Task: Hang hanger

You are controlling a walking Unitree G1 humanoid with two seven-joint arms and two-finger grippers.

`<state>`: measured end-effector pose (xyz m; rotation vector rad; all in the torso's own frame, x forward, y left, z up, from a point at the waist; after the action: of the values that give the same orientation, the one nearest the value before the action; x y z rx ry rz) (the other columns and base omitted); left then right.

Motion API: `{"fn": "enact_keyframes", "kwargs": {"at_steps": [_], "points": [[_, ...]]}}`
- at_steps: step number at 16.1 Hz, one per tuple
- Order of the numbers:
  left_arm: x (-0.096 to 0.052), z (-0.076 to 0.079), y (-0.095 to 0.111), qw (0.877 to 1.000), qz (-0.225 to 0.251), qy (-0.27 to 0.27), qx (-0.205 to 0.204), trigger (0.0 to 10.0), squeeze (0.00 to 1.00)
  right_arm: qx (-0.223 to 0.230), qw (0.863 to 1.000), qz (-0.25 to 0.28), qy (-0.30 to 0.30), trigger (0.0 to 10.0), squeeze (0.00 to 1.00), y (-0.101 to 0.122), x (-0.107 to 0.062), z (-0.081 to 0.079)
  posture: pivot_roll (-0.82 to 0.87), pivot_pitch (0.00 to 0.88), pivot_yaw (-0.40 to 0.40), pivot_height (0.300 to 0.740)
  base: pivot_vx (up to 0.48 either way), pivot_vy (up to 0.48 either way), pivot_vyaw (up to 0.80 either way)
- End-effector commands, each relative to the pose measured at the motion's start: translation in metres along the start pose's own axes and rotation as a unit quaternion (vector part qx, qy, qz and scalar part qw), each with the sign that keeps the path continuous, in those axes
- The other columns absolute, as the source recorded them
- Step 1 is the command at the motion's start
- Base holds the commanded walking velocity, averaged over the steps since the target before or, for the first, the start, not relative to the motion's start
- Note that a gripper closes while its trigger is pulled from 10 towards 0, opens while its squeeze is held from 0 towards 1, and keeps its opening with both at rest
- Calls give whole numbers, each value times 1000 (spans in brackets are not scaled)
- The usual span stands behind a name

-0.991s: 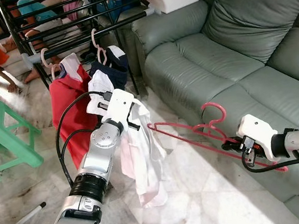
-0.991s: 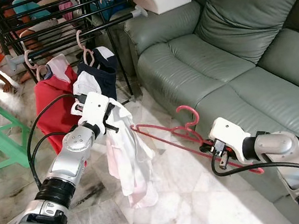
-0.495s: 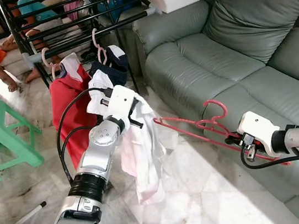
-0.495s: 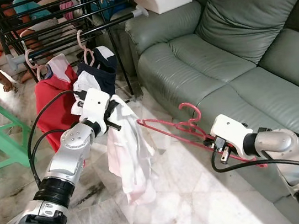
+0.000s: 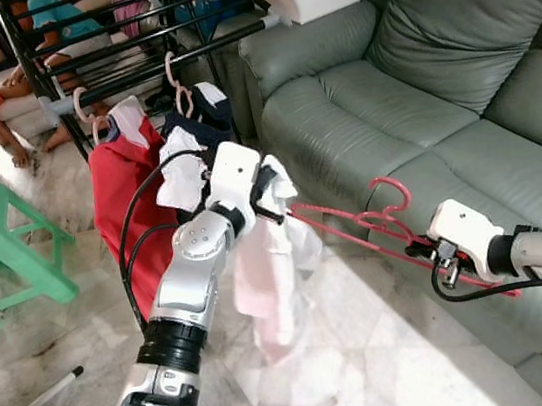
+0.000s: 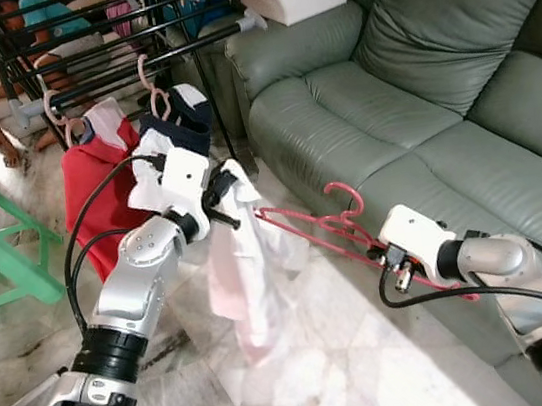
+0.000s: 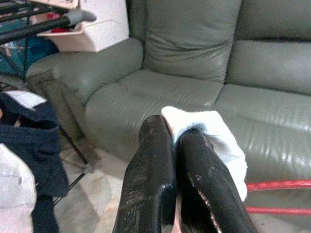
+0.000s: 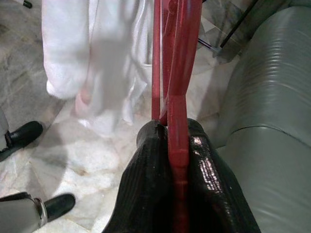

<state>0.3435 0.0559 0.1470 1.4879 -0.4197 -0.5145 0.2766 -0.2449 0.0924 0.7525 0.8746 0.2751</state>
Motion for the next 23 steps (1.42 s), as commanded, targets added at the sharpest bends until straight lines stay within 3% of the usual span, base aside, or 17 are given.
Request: {"fn": "enact_keyframes", "kwargs": {"at_steps": [1,2,4,6,7,9,11,12,14,15,17,18,19,20,21,22,23], "points": [[1,9,20,999,34,-27,1,10000,0,2,1000,7,-16,10000,0,2,1,5,-74,0,40,740,0,0,0],[0,11,23,999,36,-32,-6,10000,0,2,1000,3,-20,10000,0,0,2,5,-74,0,40,740,0,0,0],[0,16,42,997,64,-47,-23,10000,0,53,998,-14,-38,10000,0,-12,11,0,-70,0,37,740,0,0,0],[-1,19,51,995,80,-58,-28,10000,0,75,996,-14,-36,10000,0,-16,14,-5,-70,0,37,740,0,0,0],[-3,25,61,991,100,-86,-30,10000,0,102,994,-15,-36,10000,0,-22,17,-10,-69,0,36,740,0,0,0],[-8,35,72,985,123,-122,-10,10000,0,121,991,-34,-38,10000,0,-33,19,-16,-69,0,36,740,0,0,0],[-13,42,74,979,128,-159,8,10000,0,149,982,-62,-93,10000,0,-44,21,-10,-69,0,38,740,0,0,0],[-13,41,76,979,135,-151,16,10000,0,165,976,-67,-125,10000,0,-46,22,-4,-69,0,38,740,0,0,0],[-16,43,76,976,132,-173,3,10000,0,191,962,-74,-182,10000,0,-50,22,6,-67,0,37,740,0,0,0],[-18,43,76,975,133,-180,5,10000,0,242,932,-65,-263,10000,0,-53,19,20,-63,0,36,740,0,0,0],[-20,43,74,974,128,-188,3,10000,0,295,900,-44,-318,10000,0,-52,17,29,-60,0,36,740,0,0,0],[-21,45,67,974,116,-195,9,10000,0,349,860,-5,-372,10000,0,-48,13,41,-58,0,38,740,0,0,0],[-21,46,64,975,111,-193,13,10000,0,365,848,12,-384,10000,0,-45,12,45,-58,0,38,740,0,0,0],[-17,41,53,982,87,-165,28,10000,0,350,850,55,-391,10000,0,-29,9,57,-56,0,41,740,0,0,0],[-15,37,48,985,76,-149,39,10000,0,325,865,67,-376,10000,0,-22,9,59,-56,0,41,740,0,0,0],[-9,23,36,992,44,-96,64,10000,0,250,907,69,-332,10000,0,-11,9,59,-58,0,42,740,0,0,0],[-4,6,25,995,19,-34,90,10000,0,188,934,54,-300,10000,0,-8,6,55,-61,0,41,740,0,0,0]]}}
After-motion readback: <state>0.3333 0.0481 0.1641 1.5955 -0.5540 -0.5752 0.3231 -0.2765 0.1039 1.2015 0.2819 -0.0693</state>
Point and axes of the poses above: a point about 5 cm out from each wrist's last joint towards the gripper, its own x axis pointing out of the wrist towards the gripper, its own y axis along the axis of the wrist's last joint, z = x × y, the point moved 1 cm from there along x, pointing out of the wrist towards the gripper, and after that the axes turned 8 degrees about -x, right-handed, at the moved point
